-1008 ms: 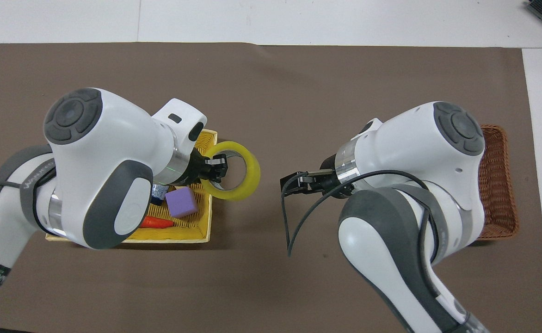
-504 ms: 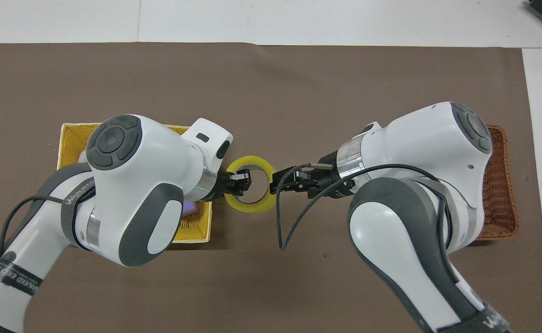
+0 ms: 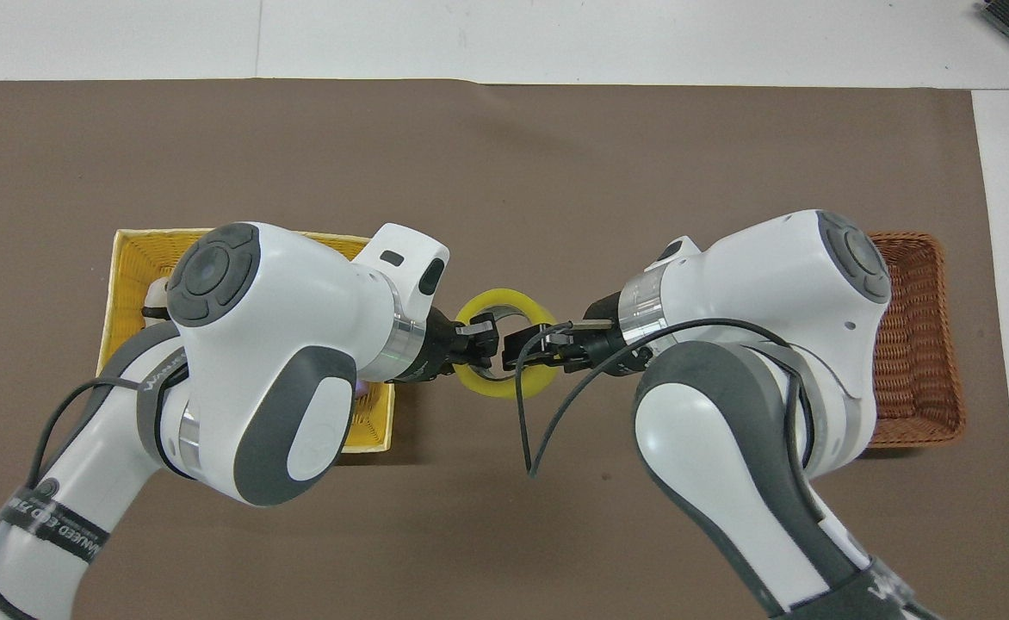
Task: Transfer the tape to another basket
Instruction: 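Grasp the tape with the right gripper and open the left gripper, then carry the tape to the brown basket while the left gripper withdraws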
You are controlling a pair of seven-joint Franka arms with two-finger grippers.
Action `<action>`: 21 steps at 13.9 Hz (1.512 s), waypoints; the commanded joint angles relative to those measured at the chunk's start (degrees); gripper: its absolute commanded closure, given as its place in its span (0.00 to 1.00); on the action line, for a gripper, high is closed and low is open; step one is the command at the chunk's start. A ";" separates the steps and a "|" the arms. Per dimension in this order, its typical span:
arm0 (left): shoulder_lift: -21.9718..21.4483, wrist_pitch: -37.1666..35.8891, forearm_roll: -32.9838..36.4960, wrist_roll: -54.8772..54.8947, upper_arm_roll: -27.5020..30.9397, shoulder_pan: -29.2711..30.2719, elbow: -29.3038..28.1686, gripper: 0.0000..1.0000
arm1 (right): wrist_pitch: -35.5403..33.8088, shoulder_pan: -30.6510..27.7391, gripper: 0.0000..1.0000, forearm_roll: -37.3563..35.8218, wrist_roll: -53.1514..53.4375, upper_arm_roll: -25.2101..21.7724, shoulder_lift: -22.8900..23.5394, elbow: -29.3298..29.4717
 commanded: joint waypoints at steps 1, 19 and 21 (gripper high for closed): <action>-1.50 1.01 -1.32 -0.36 1.02 -0.66 -1.00 1.00 | -0.08 -1.19 0.86 1.12 -1.86 0.19 -0.50 -1.23; -3.70 -1.53 6.21 -1.52 1.98 14.35 1.73 0.00 | -5.25 -18.48 1.00 -0.46 -17.20 -0.33 1.52 0.17; -3.79 -3.55 11.66 5.32 1.98 17.17 1.73 0.00 | -7.45 -23.31 1.00 -2.82 -22.04 -0.33 1.52 0.17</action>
